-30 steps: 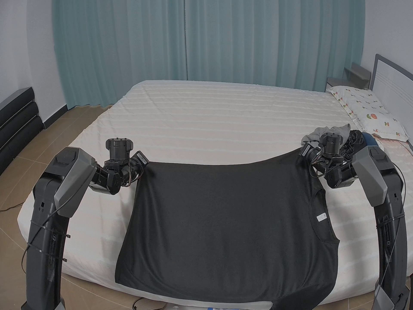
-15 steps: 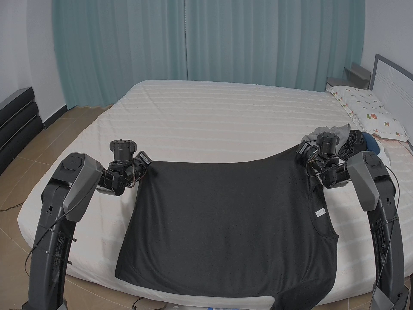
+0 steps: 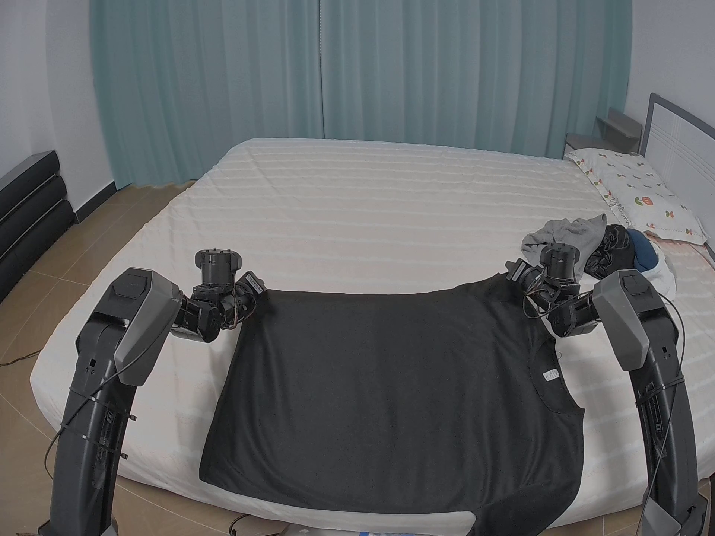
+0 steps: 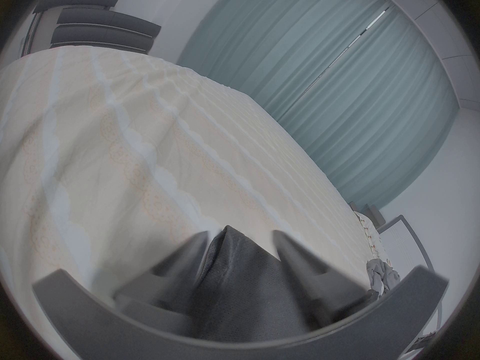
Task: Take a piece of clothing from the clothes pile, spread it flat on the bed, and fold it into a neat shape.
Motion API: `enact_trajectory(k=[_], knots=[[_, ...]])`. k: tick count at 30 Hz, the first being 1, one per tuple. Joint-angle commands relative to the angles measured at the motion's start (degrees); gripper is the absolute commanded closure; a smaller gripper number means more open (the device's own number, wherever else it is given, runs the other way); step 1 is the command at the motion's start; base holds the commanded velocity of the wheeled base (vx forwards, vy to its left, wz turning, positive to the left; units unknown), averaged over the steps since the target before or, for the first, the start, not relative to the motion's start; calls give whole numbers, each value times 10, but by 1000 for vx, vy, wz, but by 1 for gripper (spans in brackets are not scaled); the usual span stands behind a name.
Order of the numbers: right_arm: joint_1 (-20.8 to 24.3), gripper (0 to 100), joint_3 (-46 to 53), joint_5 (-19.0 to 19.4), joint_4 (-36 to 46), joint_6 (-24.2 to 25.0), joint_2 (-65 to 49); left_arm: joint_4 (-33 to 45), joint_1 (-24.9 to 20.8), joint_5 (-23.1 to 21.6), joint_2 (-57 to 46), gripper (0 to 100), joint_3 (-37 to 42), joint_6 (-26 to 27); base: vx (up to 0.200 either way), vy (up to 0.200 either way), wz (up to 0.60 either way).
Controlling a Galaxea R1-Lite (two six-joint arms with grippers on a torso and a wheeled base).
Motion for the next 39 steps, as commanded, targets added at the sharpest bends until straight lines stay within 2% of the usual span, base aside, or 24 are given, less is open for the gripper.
enact_trajectory(k=[1, 6, 10, 16, 23, 25, 31, 39], knots=[[-6, 0, 77, 2, -3, -5, -44, 5, 0, 0, -5, 0, 10, 0, 0, 0, 0], [-31, 0, 229, 13, -25, 10, -146, 0, 9, 10, -80, 0, 94, 5, 0, 0, 0], [-39, 0, 383, 16, -54, 31, -242, -18, 14, -9, -172, 0, 224, 6, 0, 0, 0], [-31, 0, 622, 71, -77, 66, -408, -100, 14, -36, -284, 0, 429, 3, 0, 0, 0], [-17, 0, 838, 88, -151, 78, -487, -199, 6, -52, -361, 0, 666, -13, 0, 0, 0], [-1, 0, 881, 87, -185, 90, -489, -226, -1, -52, -374, 0, 718, -22, 0, 0, 0], [49, 0, 967, 84, -286, 170, -478, -301, -19, -52, -398, 0, 824, -58, 0, 0, 0], [49, 0, 1002, 85, -325, 195, -456, -333, -42, -52, -401, 0, 864, -60, 0, 0, 0]])
